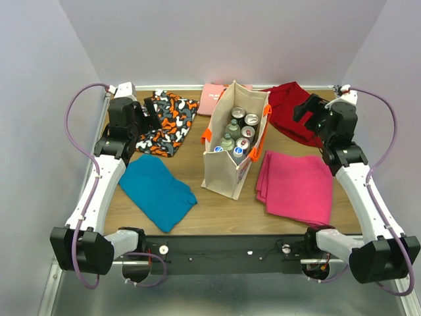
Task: Take the beverage out of the canvas bag
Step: Take out the drink from the canvas bag.
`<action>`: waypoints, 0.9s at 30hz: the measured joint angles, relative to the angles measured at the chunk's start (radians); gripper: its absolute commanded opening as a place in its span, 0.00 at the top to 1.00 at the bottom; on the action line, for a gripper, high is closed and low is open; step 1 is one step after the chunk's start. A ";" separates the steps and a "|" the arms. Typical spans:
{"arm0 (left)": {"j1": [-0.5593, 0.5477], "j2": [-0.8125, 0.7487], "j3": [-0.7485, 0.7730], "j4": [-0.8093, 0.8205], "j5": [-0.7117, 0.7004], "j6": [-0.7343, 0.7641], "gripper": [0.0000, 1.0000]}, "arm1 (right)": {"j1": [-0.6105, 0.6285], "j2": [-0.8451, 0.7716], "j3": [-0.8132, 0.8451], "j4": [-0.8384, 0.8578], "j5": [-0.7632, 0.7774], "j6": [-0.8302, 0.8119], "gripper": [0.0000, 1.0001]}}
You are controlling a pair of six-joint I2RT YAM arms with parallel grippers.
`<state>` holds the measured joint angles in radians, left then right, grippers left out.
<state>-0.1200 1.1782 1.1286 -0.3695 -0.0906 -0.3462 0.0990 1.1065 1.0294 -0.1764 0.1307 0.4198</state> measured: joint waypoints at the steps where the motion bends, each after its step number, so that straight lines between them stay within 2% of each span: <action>1: 0.000 0.000 0.002 -0.003 -0.016 -0.018 0.01 | 0.000 -0.008 0.000 0.000 0.003 0.000 0.00; 4: 0.000 -0.001 0.009 -0.024 -0.054 -0.060 0.01 | 0.000 -0.017 0.013 -0.018 0.004 0.003 0.00; 7: 0.001 -0.015 0.010 -0.028 -0.026 -0.079 0.01 | 0.000 -0.008 0.045 -0.061 -0.010 0.013 0.00; 9: 0.001 -0.042 0.000 -0.004 0.048 -0.082 0.01 | 0.000 -0.003 0.062 -0.070 -0.026 0.019 0.00; 14: 0.000 -0.169 -0.130 0.180 0.246 -0.118 0.01 | 0.000 0.000 0.072 -0.084 -0.088 0.048 0.00; 17: 0.000 -0.152 -0.125 0.208 0.311 -0.129 0.01 | 0.000 0.003 0.072 -0.106 -0.124 0.042 0.00; 23: -0.049 -0.073 -0.072 0.153 0.281 -0.113 0.01 | 0.000 0.004 0.101 -0.175 -0.165 -0.008 0.00; 27: -0.199 -0.057 -0.039 0.083 0.158 -0.077 0.01 | 0.000 0.009 0.138 -0.224 -0.213 -0.047 0.00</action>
<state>-0.3191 1.1210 1.0901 -0.2863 0.0677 -0.4229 0.0990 1.1152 1.1679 -0.4000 -0.0826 0.3725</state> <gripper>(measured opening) 0.990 0.998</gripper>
